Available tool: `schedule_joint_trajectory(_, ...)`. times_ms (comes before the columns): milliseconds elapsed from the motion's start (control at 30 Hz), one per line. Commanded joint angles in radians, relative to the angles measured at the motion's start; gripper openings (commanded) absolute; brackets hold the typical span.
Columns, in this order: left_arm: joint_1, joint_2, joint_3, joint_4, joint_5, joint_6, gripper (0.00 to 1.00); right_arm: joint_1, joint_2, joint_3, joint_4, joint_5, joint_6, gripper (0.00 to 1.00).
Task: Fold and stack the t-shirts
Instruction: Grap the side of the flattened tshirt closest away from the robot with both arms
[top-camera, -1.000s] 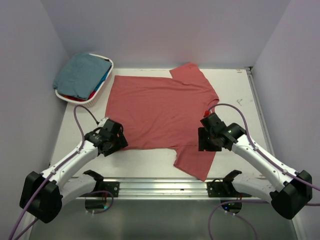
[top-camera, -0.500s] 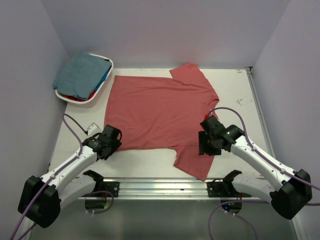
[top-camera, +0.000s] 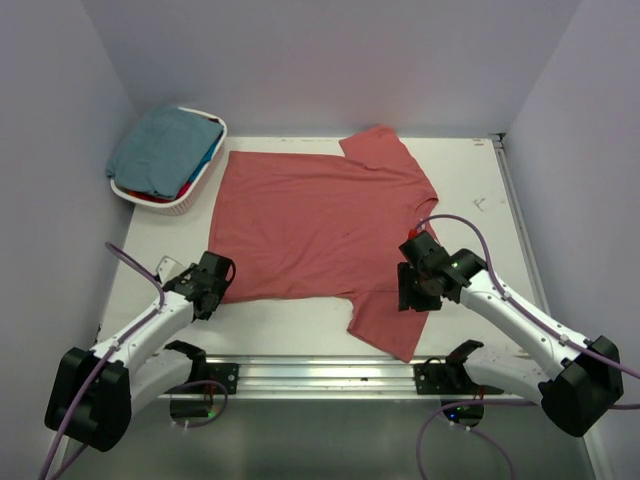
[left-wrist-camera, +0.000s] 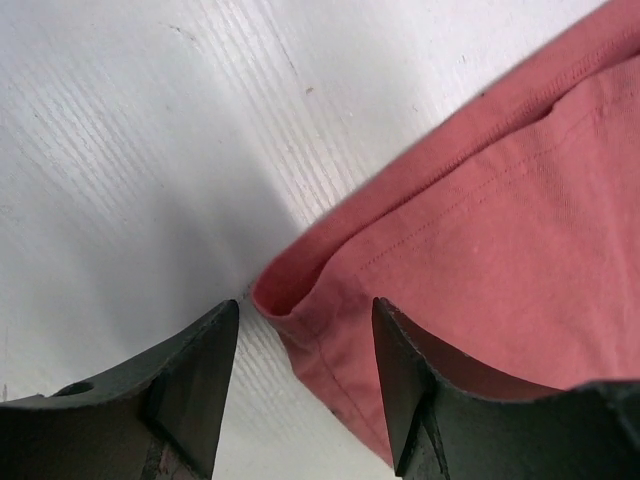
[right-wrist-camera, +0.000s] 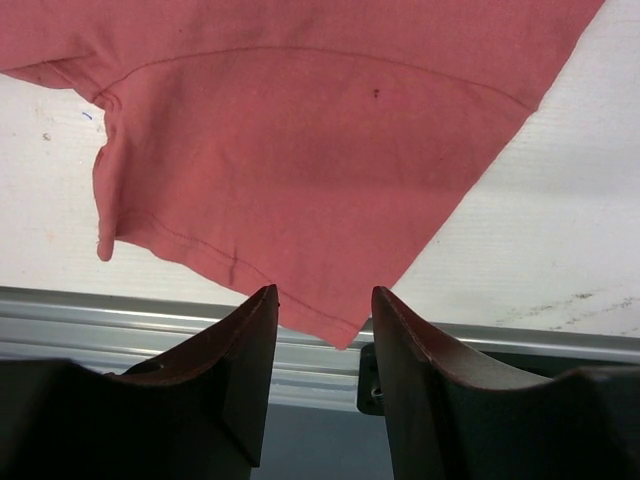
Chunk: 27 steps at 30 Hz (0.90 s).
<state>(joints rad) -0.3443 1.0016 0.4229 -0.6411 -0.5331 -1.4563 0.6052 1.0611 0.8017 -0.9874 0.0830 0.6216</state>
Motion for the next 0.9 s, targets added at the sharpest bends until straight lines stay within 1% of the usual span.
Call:
schedule_joint_trajectory(0, 0.047, 0.011, -0.035, 0.067, -0.053, -0.01, 0.6, 0.007, 0.005, 0.005, -0.005, -0.017, 0.001, 0.45)
schedule_joint_trajectory(167, 0.06, 0.025, -0.03, 0.09, -0.027, 0.011, 0.59, 0.007, 0.005, 0.004, -0.002, -0.011, 0.006, 0.4)
schedule_joint_trajectory(367, 0.06, 0.003, -0.018, 0.064, 0.025, 0.036, 0.55, 0.005, 0.007, 0.002, 0.0, -0.006, 0.009, 0.36)
schedule_joint_trajectory(700, 0.06, -0.063, 0.034, -0.055, 0.054, 0.054, 0.55, 0.005, 0.013, 0.002, 0.006, -0.006, 0.003, 0.33)
schedule_joint_trajectory(867, 0.06, -0.083, 0.059, -0.081, 0.027, 0.054, 0.54, 0.005, 0.011, 0.001, 0.009, -0.006, 0.001, 0.32)
